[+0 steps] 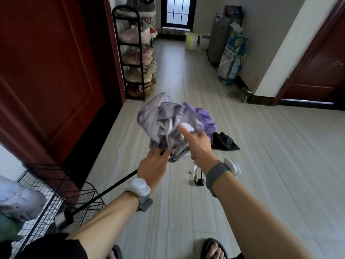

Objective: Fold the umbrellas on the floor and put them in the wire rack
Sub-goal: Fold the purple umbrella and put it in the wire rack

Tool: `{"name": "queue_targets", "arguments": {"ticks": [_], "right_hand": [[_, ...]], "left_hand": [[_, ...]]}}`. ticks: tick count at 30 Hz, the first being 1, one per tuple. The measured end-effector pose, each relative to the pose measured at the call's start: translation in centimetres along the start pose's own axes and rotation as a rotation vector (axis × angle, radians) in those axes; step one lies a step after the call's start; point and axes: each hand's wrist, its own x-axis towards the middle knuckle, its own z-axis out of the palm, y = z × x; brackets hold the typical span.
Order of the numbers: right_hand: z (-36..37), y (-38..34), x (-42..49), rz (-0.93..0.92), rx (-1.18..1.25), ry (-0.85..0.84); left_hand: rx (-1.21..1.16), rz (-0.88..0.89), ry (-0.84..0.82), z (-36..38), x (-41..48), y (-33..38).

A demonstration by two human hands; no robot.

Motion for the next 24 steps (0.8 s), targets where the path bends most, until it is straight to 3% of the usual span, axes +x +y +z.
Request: {"name": "queue_targets", "arguments": {"ticks": [3,7,10,12,15,17,19,20,24], "right_hand": [[-0.2,0.5,0.9,0.184,0.134,0.013],[-0.4,1.2,2.2,0.236,0.262,0.099],[-1.1,1.9,2.7,0.214,0.333,0.181],[-1.6,1.9,2.8,0.207,0.356,0.191],[-1.8,1.5,3.0,0.166,0.393,0.159],[-1.4,1.1,2.9,0.148,0.442,0.102],[-1.3,0.7,2.6,0.105,0.447,0.035],[-1.3,0.5,2.4,0.063,0.420,0.004],[-1.6,-0.6,1.2,-0.129,0.199,-0.158]], "left_hand": [[0.078,0.146,0.113,0.4,-0.6,0.3],[0.066,0.233,0.190,1.4,-1.6,1.4],[-0.125,0.236,0.102,0.7,-2.0,2.5],[-0.513,-0.030,-0.097,-1.3,-1.8,3.2],[-1.293,-0.691,-0.258,-3.3,0.1,3.7],[-1.515,-0.918,-0.454,-4.3,1.8,2.7],[-1.481,-0.860,-0.646,-4.6,2.6,2.0],[-1.418,-0.797,-0.653,-4.2,2.8,1.9],[-1.036,-0.697,-0.415,-2.8,3.2,1.6]]}}
